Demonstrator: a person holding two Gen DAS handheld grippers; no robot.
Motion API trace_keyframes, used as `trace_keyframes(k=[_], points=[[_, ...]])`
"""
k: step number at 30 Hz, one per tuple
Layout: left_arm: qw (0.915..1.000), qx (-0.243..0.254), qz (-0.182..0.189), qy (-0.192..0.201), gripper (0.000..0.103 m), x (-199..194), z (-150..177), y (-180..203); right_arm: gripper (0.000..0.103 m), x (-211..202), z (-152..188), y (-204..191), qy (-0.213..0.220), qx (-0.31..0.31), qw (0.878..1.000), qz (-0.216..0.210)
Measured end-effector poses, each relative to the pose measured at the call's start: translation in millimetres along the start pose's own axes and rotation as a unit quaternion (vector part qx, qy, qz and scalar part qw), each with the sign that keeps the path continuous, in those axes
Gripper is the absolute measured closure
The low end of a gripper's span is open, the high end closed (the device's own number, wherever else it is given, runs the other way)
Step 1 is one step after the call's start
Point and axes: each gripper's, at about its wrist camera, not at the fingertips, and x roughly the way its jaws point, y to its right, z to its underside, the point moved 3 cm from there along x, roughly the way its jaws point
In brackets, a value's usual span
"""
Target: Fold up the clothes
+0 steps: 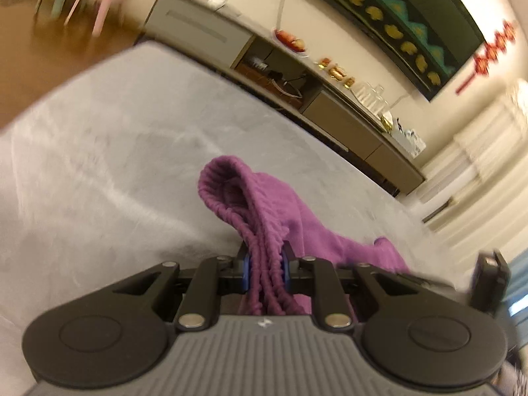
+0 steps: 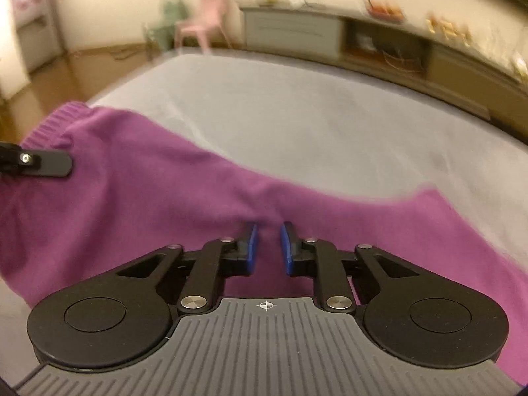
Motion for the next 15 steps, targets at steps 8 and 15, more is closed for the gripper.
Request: trace_keyframes(k=[8, 15], points=[[0.9792, 0.192, -0.065, 0.014, 0.086, 2.0, 31.7, 139.8, 0.062, -35.8, 22.8, 78.8, 0.005, 0.218, 0.962, -0.163], [0.9769, 0.198, -0.072, 0.036, 0.086, 4.3, 35.4, 166.5, 0.057, -45.7, 48.3, 130.6, 0.005, 0.309, 0.925, -0.219]])
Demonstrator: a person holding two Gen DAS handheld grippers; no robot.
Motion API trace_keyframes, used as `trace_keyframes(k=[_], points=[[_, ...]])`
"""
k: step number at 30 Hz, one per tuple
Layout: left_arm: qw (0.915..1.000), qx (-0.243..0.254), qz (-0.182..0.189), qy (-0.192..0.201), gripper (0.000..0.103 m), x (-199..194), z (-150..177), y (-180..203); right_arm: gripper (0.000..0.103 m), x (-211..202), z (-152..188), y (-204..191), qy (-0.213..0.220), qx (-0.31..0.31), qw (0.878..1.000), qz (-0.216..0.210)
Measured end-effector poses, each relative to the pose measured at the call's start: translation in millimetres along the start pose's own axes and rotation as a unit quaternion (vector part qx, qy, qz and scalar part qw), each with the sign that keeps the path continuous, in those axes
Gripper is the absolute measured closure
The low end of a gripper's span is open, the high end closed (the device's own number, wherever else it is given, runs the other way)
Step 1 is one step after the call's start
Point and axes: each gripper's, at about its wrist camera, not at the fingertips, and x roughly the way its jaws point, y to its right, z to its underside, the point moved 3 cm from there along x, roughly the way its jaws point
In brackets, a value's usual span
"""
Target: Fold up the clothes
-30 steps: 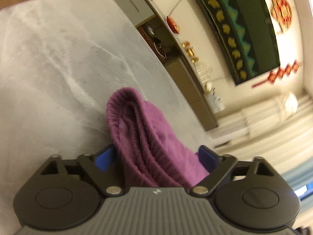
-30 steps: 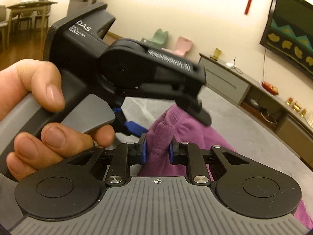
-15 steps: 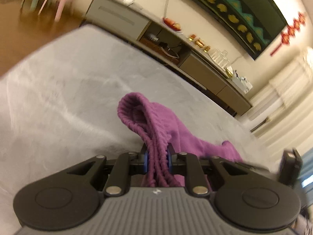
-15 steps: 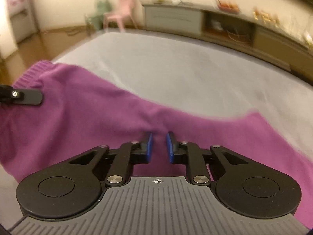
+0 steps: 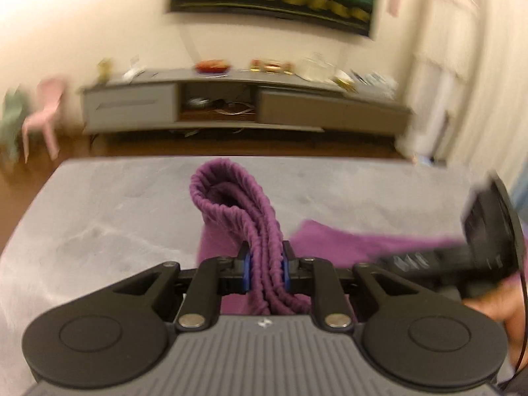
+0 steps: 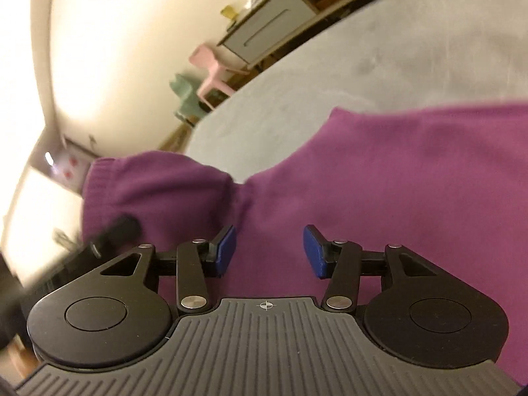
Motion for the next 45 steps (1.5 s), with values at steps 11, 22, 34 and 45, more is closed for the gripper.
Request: trace_keyframes(k=[11, 22, 34, 45], points=[[0.9920, -0.104, -0.065, -0.030, 0.086, 4.5, 29.3, -114.1, 0.090, 124.3, -12.1, -105.8, -0.042, -0.211, 0.975, 0.061], [0.9916, -0.075, -0.091, -0.053, 0.086, 23.2, 27.1, -119.8, 0.092, 175.7, -32.9, -135.6, -0.033, -0.264, 0.957, 0.113], [0.9888, -0.011, -0.146, -0.032, 0.086, 22.9, 18.9, -98.8, 0.090, 182.5, -28.9, -138.8, -0.031, -0.297, 0.948, 0.112], [0.9938, 0.086, 0.055, -0.045, 0.057, 18.3, 29.6, 20.2, 0.060, 65.2, -25.8, -7.8, 0.002, 0.054, 0.997, -0.049]])
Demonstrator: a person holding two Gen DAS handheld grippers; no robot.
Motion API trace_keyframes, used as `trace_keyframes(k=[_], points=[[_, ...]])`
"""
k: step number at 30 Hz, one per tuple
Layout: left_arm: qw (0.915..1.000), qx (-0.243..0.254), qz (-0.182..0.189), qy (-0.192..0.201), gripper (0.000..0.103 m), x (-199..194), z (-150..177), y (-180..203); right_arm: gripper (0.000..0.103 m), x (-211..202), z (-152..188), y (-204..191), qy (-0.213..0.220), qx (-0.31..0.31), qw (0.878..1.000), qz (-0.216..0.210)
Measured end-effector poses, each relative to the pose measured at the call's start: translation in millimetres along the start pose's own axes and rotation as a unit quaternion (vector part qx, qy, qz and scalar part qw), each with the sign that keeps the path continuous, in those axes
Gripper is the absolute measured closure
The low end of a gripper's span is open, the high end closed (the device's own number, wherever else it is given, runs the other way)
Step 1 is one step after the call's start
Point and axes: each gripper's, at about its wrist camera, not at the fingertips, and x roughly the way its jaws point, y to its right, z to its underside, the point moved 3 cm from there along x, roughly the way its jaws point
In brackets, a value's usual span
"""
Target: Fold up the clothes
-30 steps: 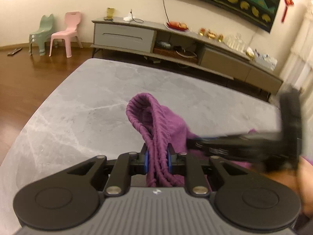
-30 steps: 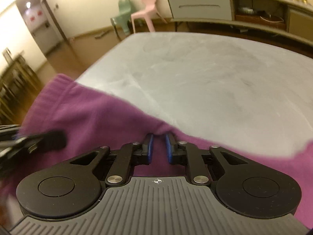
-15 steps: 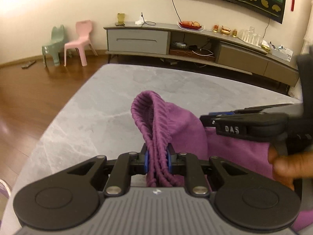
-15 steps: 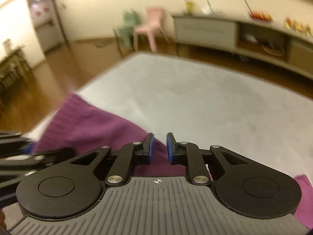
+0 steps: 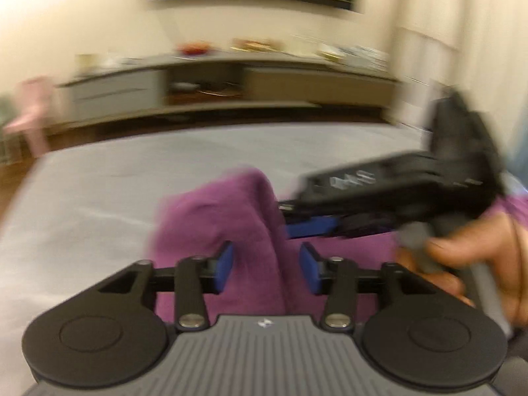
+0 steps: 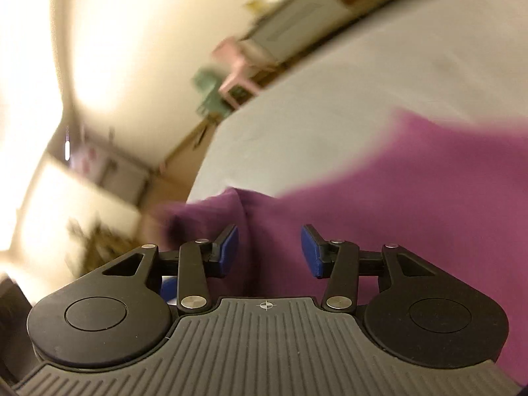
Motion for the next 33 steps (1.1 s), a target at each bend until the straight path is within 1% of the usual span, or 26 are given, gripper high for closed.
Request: trace_keyframes(k=[1, 2, 3, 4, 5, 6, 7, 8, 10, 11, 12, 13, 14, 15, 17, 19, 21, 22, 23, 25, 26, 27, 28, 31, 32, 33], points=[[0.9998, -0.006, 0.019, -0.001, 0.056, -0.7, 0.8, 0.2, 0.060, -4.2, 3.2, 18.0, -0.003, 0.032, 0.999, -0.004], [0.9990, -0.025, 0.037, 0.002, 0.055, -5.2, 1.2, -7.2, 0.064, -6.0, 4.9, 28.7, -0.002, 0.049, 0.999, -0.011], [0.9975, -0.044, 0.055, 0.005, 0.053, -9.8, 1.4, -14.6, 0.063, -6.5, 4.6, 32.8, 0.001, 0.057, 0.998, -0.020], [0.9953, -0.067, 0.070, 0.011, 0.053, -16.1, 2.3, -25.0, 0.059, -7.1, 4.3, 37.0, 0.005, 0.064, 0.997, -0.030], [0.9920, -0.095, 0.080, 0.021, 0.052, -24.5, 3.9, -39.6, 0.053, -7.6, 4.1, 41.2, 0.008, 0.072, 0.997, -0.039], [0.9891, -0.118, 0.083, 0.029, 0.049, -32.3, 5.7, -53.7, 0.048, -7.4, 3.6, 44.1, 0.011, 0.077, 0.996, -0.047], [0.9872, -0.137, 0.074, 0.034, 0.047, -39.1, 7.9, -67.2, 0.040, -0.3, 1.9, 36.6, 0.008, 0.062, 0.997, -0.044], [0.9862, -0.150, 0.060, 0.034, 0.046, -44.0, 11.5, -79.5, 0.033, 6.7, 0.3, 29.1, 0.005, 0.046, 0.998, -0.041], [0.9866, -0.161, 0.021, 0.016, 0.046, -46.1, 22.4, -97.8, 0.025, 20.8, -3.1, 14.3, -0.001, 0.014, 0.999, -0.036], [0.9870, -0.160, 0.011, 0.002, 0.046, -42.7, 27.8, -101.7, 0.025, 27.6, -4.7, 5.8, -0.004, -0.004, 1.000, -0.031], [0.9877, -0.156, 0.002, -0.014, 0.046, -37.8, 32.7, -103.1, 0.026, 33.2, -5.4, -10.0, -0.005, -0.044, 0.999, -0.009], [0.9889, -0.145, -0.004, -0.032, 0.046, -30.8, 37.0, -101.0, 0.046, 39.1, -6.1, -22.0, 0.001, -0.091, 0.996, 0.026], [0.9897, -0.134, -0.009, -0.048, 0.046, -23.7, 41.0, -98.3, 0.089, 45.4, -4.0, -34.8, 0.004, -0.141, 0.988, 0.067], [0.9904, -0.123, -0.012, -0.062, 0.046, -16.5, 44.9, -94.9, 0.098, 52.5, -2.1, -39.2, 0.003, -0.173, 0.980, 0.100], [0.9910, -0.101, -0.017, -0.086, 0.046, -3.7, 51.7, -88.2, 0.096, 65.9, 1.7, -47.6, 0.002, -0.234, 0.958, 0.165], [0.9921, -0.082, -0.018, -0.094, 0.046, 2.4, 54.2, -82.2, 0.093, 68.0, 11.4, -48.4, 0.010, -0.272, 0.943, 0.191], [0.9929, -0.070, -0.018, -0.094, 0.046, 3.8, 54.5, -78.4, 0.087, 67.8, 13.8, -57.1, 0.008, -0.296, 0.931, 0.213], [0.9932, -0.067, -0.018, -0.094, 0.046, 3.6, 55.0, -77.7, 0.075, 67.6, 14.4, -61.4, 0.007, -0.305, 0.926, 0.223], [0.9933, -0.066, -0.015, -0.094, 0.046, 1.9, 55.9, -78.4, 0.061, 66.5, 9.6, -66.4, 0.005, -0.295, 0.927, 0.231], [0.9938, -0.061, -0.017, -0.092, 0.046, -1.4, 58.5, -81.2, 0.059, 48.2, 2.8, -88.5, 0.044, -0.295, 0.925, 0.237], [0.9940, -0.059, -0.018, -0.090, 0.046, -2.2, 59.2, -79.6, 0.059, 41.0, 0.5, -106.0, 0.064, -0.308, 0.919, 0.235], [0.9940, -0.058, -0.018, -0.091, 0.046, -2.8, 60.0, -80.2, 0.059, 35.6, -0.3, -118.5, 0.074, -0.329, 0.911, 0.237], [0.9939, -0.058, -0.019, -0.092, 0.046, -3.9, 60.9, -81.1, 0.059, 53.1, 0.3, -119.4, 0.047, -0.341, 0.907, 0.244], [0.9939, -0.060, -0.017, -0.091, 0.046, 0.6, 61.0, -78.8, 0.070, 105.1, 1.9, -122.3, -0.033, -0.377, 0.887, 0.263], [0.9938, -0.063, -0.015, -0.091, 0.046, 0.5, 60.9, -79.9, 0.063, 120.8, 2.1, -122.4, -0.057, -0.387, 0.880, 0.268], [0.9937, -0.066, -0.013, -0.090, 0.046, 0.5, 60.7, -81.0, 0.063, 124.7, -0.5, -115.9, -0.055, -0.386, 0.883, 0.262]])
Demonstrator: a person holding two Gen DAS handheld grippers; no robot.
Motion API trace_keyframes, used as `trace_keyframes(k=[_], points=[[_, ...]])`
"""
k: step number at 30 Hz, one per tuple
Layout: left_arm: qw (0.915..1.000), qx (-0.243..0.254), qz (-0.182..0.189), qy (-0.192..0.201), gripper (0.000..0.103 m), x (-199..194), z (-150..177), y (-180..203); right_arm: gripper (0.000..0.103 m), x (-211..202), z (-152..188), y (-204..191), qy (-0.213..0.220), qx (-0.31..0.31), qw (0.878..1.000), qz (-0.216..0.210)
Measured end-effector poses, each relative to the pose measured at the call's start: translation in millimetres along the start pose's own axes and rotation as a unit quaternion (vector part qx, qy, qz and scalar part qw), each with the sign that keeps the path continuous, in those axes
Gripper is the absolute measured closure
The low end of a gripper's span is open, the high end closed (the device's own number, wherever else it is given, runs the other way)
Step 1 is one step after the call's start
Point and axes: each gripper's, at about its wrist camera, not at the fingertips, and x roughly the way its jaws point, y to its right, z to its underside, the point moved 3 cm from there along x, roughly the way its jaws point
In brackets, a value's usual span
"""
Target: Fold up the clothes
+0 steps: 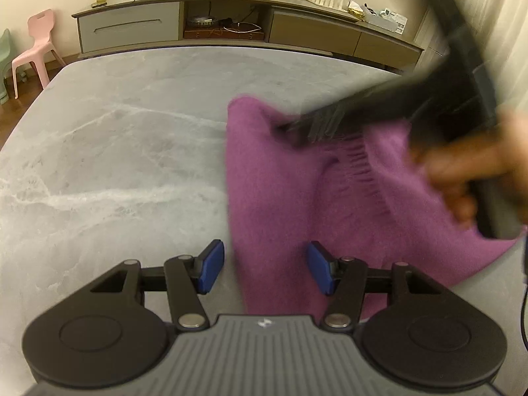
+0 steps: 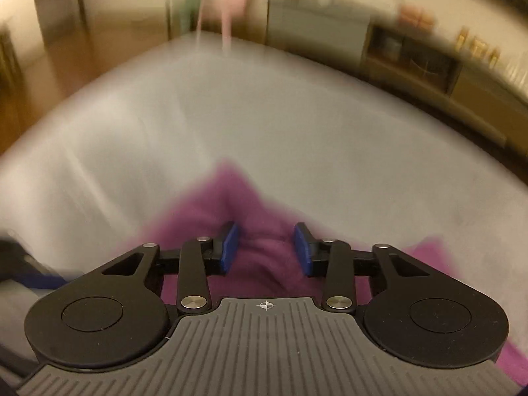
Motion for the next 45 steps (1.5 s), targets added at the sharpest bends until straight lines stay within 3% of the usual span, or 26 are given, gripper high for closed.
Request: trace_keyframes(k=[2, 6, 10, 11, 13, 14, 16, 17, 19, 22, 24, 27, 29, 30, 31, 36, 39, 42, 43, 44, 45], points=[[1.0000, -0.006, 0.007, 0.001, 0.046, -0.7, -0.5, -2.2, 0.064, -2.8, 0.6, 10.5, 0.005, 0.025, 1.000, -0.010], [0.9995, -0.016, 0.027, 0.002, 0.046, -0.1, -1.4, -7.1, 0.065, -63.0, 28.8, 30.7, 0.103, 0.085, 0.990, -0.043], [0.9978, -0.043, 0.051, 0.002, 0.047, 3.0, -3.2, -8.0, 0.063, -43.5, 101.0, 18.6, 0.061, 0.054, 0.995, -0.064], [0.9971, -0.050, 0.057, 0.002, 0.049, 3.5, -3.7, -8.1, 0.063, -39.6, 101.5, 20.6, 0.064, 0.056, 0.995, -0.060], [0.9966, -0.060, 0.056, 0.003, 0.066, 2.4, -2.6, -9.2, 0.062, -36.6, 97.4, 25.5, 0.059, 0.081, 0.993, -0.056], [0.9964, -0.066, 0.053, 0.005, 0.068, 1.0, -1.9, -10.5, 0.064, -38.0, 93.5, 27.3, 0.054, 0.099, 0.992, -0.056], [0.9950, -0.082, 0.056, 0.010, 0.079, -2.7, -1.3, -13.1, 0.065, -55.4, 90.2, 13.1, 0.086, 0.078, 0.992, -0.052], [0.9942, -0.090, 0.059, 0.013, 0.080, -4.0, -1.3, -14.3, 0.065, -62.3, 89.6, 6.1, 0.098, 0.066, 0.992, -0.051], [0.9934, -0.096, 0.062, 0.012, 0.082, -2.8, -1.5, -14.9, 0.067, -47.1, 105.0, -5.1, 0.062, 0.037, 0.996, -0.058], [0.9941, -0.096, 0.050, 0.003, 0.076, 1.3, -0.5, -14.6, 0.057, -37.3, 111.9, 0.1, 0.046, 0.053, 0.995, -0.072], [0.9938, -0.099, 0.050, 0.003, 0.074, -0.5, 1.8, -15.0, 0.058, -36.2, 107.7, 17.0, 0.041, 0.108, 0.990, -0.086], [0.9932, -0.101, 0.057, 0.007, 0.067, -1.4, 3.5, -12.9, 0.058, -52.3, 104.7, 34.4, 0.075, 0.164, 0.980, -0.087], [0.9929, -0.102, 0.060, 0.012, 0.076, -1.8, 1.7, -8.4, 0.054, -50.3, 96.7, 39.4, 0.070, 0.182, 0.976, -0.099], [0.9927, -0.103, 0.061, 0.015, 0.092, -2.0, 0.3, -5.5, 0.052, -49.3, 92.7, 41.9, 0.068, 0.191, 0.974, -0.105], [0.9921, -0.107, 0.063, 0.020, 0.093, -4.3, -1.8, -3.0, 0.044, -49.0, 88.4, 43.8, 0.066, 0.199, 0.972, -0.109], [0.9904, -0.095, 0.072, 0.070, 0.094, -34.0, -13.9, 17.4, 0.025, -74.5, 54.9, 27.5, 0.052, 0.166, 0.982, -0.079], [0.9933, -0.066, 0.052, 0.080, 0.094, -39.5, -16.8, 36.8, 0.017, -84.4, 16.7, 4.1, 0.048, 0.119, 0.989, -0.074], [0.9944, -0.045, 0.041, 0.087, 0.094, -43.1, -18.8, 54.0, 0.012, -70.2, -4.0, -25.1, -0.004, 0.054, 0.996, -0.076], [0.9945, -0.040, 0.041, 0.087, 0.094, -44.3, -18.6, 58.4, 0.017, -60.8, -3.9, -32.4, -0.029, 0.032, 0.997, -0.067], [0.9946, -0.036, 0.041, 0.088, 0.094, -45.5, -18.4, 62.8, 0.051, -49.7, -0.4, -35.9, -0.054, 0.012, 0.997, -0.048], [0.9947, -0.031, 0.041, 0.089, 0.094, -46.8, -18.3, 67.2, 0.074, -40.0, 2.9, -38.6, -0.076, -0.005, 0.997, -0.030]])
